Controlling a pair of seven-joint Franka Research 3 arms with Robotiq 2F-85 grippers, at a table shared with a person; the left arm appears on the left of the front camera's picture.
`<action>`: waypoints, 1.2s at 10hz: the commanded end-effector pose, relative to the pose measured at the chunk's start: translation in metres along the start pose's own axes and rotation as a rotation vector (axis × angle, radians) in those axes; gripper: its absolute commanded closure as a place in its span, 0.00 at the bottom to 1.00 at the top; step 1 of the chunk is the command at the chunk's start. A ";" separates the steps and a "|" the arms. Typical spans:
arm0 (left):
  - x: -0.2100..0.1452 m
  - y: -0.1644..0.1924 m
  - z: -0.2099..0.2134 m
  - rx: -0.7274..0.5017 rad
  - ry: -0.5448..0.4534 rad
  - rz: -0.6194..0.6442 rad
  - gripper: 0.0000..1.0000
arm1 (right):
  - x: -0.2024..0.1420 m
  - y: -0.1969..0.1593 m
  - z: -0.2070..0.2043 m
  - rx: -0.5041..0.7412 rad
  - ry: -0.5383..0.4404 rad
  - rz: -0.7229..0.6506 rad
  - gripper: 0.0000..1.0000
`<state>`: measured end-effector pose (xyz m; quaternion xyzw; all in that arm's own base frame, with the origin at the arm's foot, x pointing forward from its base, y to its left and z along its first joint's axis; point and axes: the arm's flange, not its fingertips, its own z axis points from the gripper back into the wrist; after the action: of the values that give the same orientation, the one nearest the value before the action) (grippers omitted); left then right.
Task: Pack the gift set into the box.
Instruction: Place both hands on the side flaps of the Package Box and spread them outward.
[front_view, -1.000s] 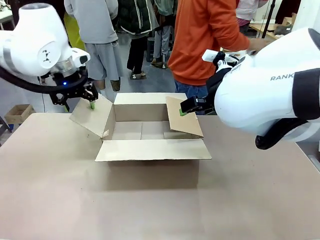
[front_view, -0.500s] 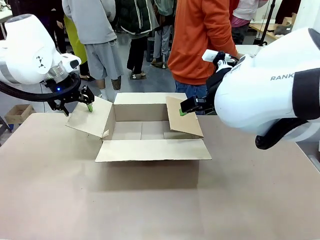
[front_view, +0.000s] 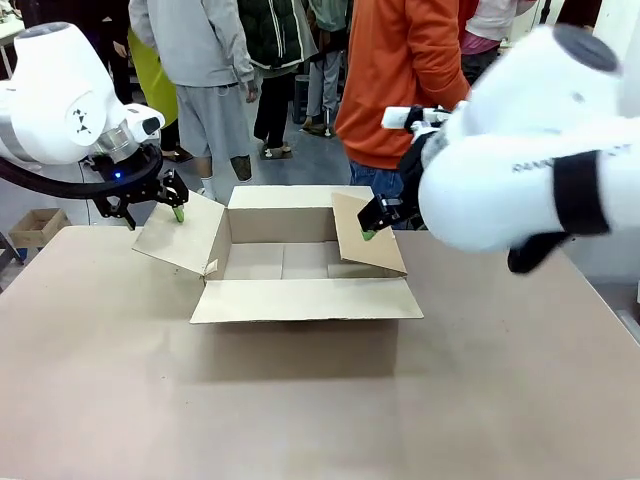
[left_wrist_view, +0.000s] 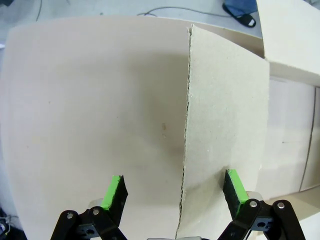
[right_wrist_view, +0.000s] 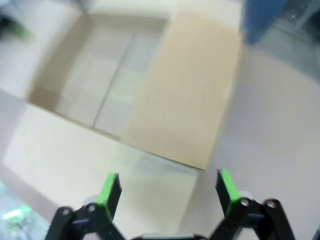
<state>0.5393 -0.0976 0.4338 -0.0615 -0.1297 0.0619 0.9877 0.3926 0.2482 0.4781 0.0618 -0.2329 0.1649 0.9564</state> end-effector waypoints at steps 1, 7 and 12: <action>-0.001 -0.002 0.003 0.018 0.001 0.011 0.00 | 0.074 0.052 0.000 -0.038 0.214 0.035 0.00; -0.001 -0.002 0.003 0.018 0.001 0.011 0.00 | 0.100 0.071 -0.030 -0.167 0.188 0.149 0.00; -0.001 -0.002 0.003 0.018 0.001 0.011 0.00 | 0.133 0.108 -0.117 -0.331 0.356 0.042 0.00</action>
<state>0.5398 -0.0977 0.4342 -0.0616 -0.1295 0.0623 0.9877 0.5056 0.3903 0.4377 -0.1107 -0.0861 0.1763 0.9743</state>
